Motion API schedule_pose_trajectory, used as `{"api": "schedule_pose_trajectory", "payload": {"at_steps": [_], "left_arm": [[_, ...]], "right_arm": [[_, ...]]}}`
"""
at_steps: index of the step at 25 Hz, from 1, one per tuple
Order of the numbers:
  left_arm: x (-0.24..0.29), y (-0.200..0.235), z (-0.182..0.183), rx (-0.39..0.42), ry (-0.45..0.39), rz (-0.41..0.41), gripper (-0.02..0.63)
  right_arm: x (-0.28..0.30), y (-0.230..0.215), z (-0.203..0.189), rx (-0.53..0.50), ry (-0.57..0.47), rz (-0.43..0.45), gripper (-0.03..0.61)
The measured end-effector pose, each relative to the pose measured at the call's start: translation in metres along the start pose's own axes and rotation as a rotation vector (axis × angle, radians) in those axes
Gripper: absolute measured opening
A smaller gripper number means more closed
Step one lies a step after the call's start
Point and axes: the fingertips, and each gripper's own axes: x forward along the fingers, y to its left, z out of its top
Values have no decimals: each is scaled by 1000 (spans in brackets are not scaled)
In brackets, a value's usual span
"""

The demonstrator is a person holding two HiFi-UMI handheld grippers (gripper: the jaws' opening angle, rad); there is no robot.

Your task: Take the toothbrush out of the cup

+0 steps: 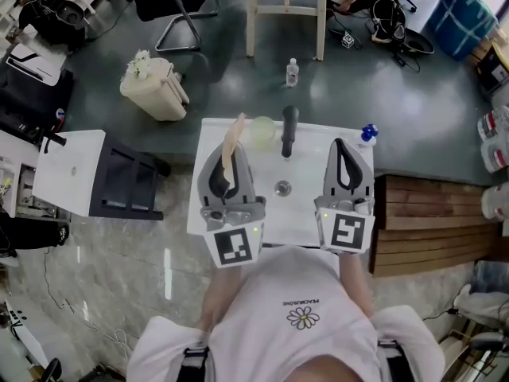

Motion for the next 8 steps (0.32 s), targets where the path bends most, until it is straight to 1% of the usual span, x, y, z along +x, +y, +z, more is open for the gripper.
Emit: {"api": "schedule_pose_trajectory", "payload": {"at_steps": [8], "left_arm": [[-2, 7, -1, -10, 2, 14, 26]], "right_arm": [[-2, 7, 0, -4, 4, 15, 12]]}}
